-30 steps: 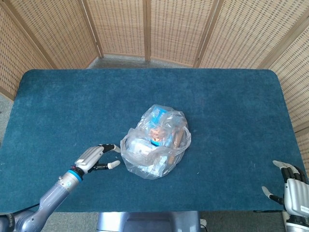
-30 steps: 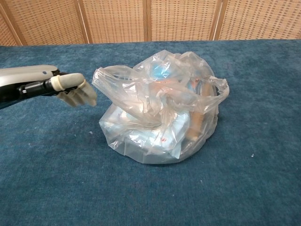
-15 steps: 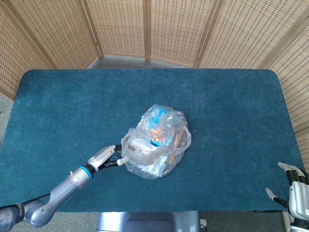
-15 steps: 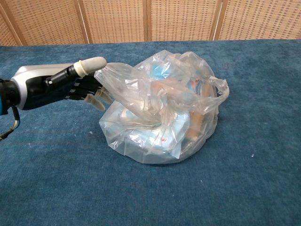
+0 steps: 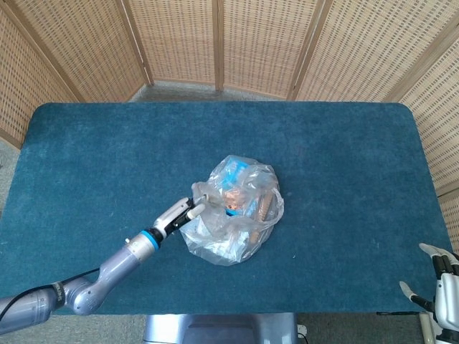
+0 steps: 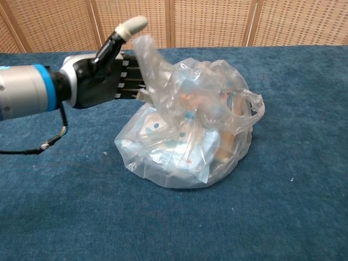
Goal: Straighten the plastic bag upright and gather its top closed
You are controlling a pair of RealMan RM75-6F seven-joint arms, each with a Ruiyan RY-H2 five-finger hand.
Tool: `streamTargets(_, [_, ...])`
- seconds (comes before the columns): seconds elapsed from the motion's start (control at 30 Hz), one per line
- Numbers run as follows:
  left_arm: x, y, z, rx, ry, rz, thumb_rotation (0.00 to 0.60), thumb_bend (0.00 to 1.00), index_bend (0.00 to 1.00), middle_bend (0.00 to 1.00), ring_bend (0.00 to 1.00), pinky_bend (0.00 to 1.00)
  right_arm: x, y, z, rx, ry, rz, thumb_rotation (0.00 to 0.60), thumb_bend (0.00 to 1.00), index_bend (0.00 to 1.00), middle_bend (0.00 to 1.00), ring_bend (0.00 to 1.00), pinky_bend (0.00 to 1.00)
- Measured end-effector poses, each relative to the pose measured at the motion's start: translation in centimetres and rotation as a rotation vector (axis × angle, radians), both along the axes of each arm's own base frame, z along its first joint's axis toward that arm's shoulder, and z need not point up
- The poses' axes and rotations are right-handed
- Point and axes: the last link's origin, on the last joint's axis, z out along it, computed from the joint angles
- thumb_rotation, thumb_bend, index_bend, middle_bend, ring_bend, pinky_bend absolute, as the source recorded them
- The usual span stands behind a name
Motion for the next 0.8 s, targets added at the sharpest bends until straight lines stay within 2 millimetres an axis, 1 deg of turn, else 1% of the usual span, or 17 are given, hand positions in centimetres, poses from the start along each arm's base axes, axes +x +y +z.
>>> streamTargets(0.17, [1.0,1.1,0.2,-0.023,-0.076,0.024,0.000,0.06,0.21,0.23,0.19,0.21,0.0,0.3,0.3,-0.011,0.001,-0.003,0.600,0.16,0.22,0.25,0.19,0.12])
streamTargets(0.27, [1.1,1.5,0.5,-0.032,-0.095,0.034,0.000,0.06,0.21,0.23,0.19,0.21,0.0,0.4,0.3,-0.010,0.001,-0.004,0.600,0.16,0.22,0.25,0.19,0.12])
streamTargets(0.37, [0.9,1.5,0.9,-0.047,-0.104,0.040,0.000,0.06,0.21,0.23,0.19,0.21,0.0,0.4,0.3,-0.010,0.000,-0.002,0.600,0.16,0.22,0.25,0.19,0.12])
streamTargets(0.5, [0.0,0.9,1.8,-0.063,-0.105,0.053,0.000,0.06,0.21,0.23,0.19,0.21,0.0,0.4,0.3,-0.007,0.000,-0.005,0.600,0.16,0.22,0.25,0.19,0.12])
streamTargets(0.67, [-1.2,0.0,2.2,-0.079,-0.079,0.049,0.000,0.06,0.21,0.23,0.19,0.21,0.1,0.3,0.3,-0.002,-0.002,0.002,0.600,0.16,0.22,0.25,0.19,0.12])
streamTargets(0.8, [-2.6,-0.8,2.6,-0.084,-0.039,0.040,0.000,0.06,0.21,0.23,0.19,0.21,0.1,0.3,0.3,-0.001,-0.003,0.002,0.600,0.16,0.22,0.25,0.19,0.12])
